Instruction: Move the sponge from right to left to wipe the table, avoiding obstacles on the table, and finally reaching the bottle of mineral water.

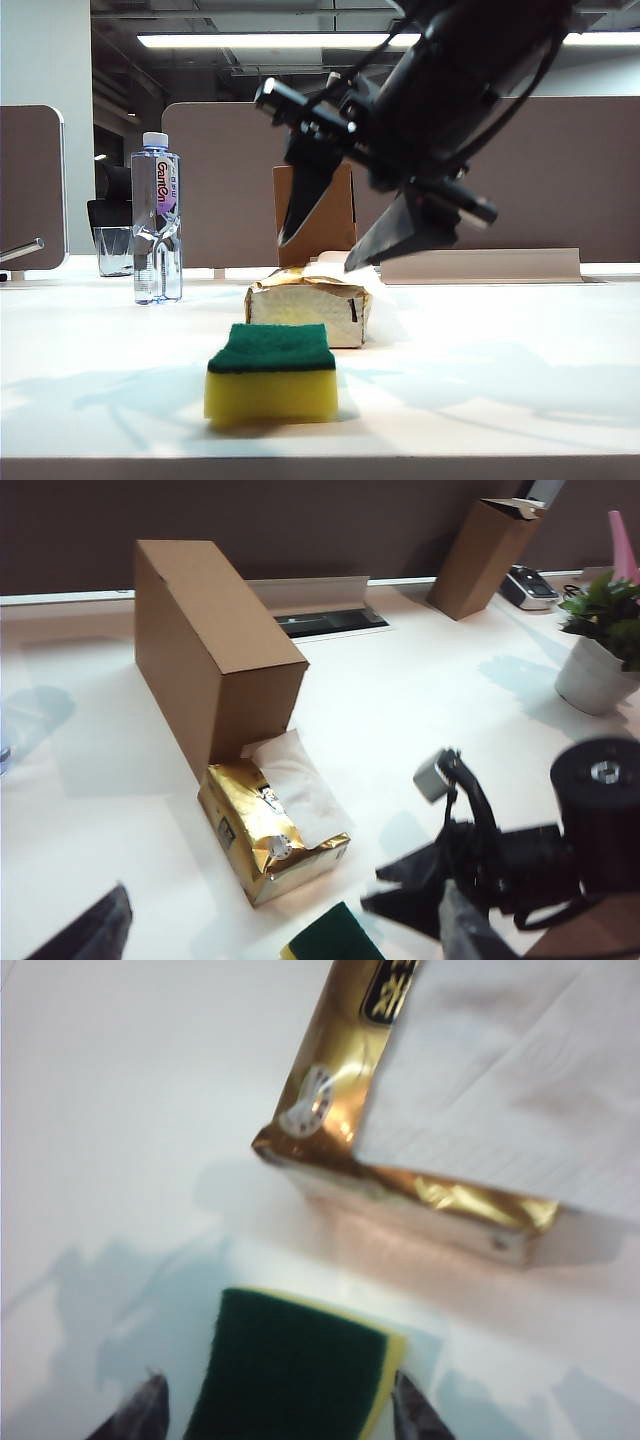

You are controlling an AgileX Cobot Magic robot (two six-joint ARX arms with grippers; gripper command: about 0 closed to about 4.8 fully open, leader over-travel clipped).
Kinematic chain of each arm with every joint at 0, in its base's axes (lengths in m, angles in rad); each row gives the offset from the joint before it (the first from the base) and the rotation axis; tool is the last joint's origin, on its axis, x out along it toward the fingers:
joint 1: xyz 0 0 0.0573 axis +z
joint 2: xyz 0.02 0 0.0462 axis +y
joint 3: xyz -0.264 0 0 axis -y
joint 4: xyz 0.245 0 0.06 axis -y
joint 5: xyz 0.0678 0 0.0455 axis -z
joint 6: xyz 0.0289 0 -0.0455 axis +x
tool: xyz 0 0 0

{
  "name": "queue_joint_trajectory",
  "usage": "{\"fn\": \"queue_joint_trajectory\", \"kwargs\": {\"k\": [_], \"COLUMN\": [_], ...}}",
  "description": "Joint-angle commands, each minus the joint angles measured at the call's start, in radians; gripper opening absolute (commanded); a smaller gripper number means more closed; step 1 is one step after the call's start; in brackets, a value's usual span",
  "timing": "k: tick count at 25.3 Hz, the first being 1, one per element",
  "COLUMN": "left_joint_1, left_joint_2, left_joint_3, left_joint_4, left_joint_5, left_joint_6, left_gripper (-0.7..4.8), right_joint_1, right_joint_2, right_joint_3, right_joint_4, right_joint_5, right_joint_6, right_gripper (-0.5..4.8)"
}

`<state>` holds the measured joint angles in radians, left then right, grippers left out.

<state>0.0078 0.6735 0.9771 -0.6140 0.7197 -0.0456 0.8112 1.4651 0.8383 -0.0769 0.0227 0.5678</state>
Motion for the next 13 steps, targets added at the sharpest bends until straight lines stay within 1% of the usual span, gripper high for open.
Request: {"fn": "queue_joint_trajectory", "kwargs": {"k": [1,9,12,13], "left_joint_1": [-0.001,-0.001,-0.001,-0.001], "left_joint_2": [-0.002,-0.002,-0.002,-0.002], "left_joint_3": [0.006,0.006,0.006,0.006], "left_joint_4": [0.003,0.001,0.001,0.001], "left_joint_5": [0.011,0.022,0.022,0.022], "left_joint_6": [0.0,0.0,0.0,0.0], "left_gripper": [3.99,3.99,3.99,3.99], "right_joint_1": [-0.037,-0.24,-0.335,-0.397], "right_joint_2": [-0.04,-0.159,-0.193,-0.211], "right_joint_3": [0.019,0.034,0.053,0.072], "right_joint_4": [-0.033,-0.124,-0.184,-0.225], "right_joint_5": [0.001,-0.018,-0.051,-0.075], "right_joint_6": [-0.052,-0.18,-0.237,-0.267], "right_gripper": [2.89,2.88,2.88,2.88]}}
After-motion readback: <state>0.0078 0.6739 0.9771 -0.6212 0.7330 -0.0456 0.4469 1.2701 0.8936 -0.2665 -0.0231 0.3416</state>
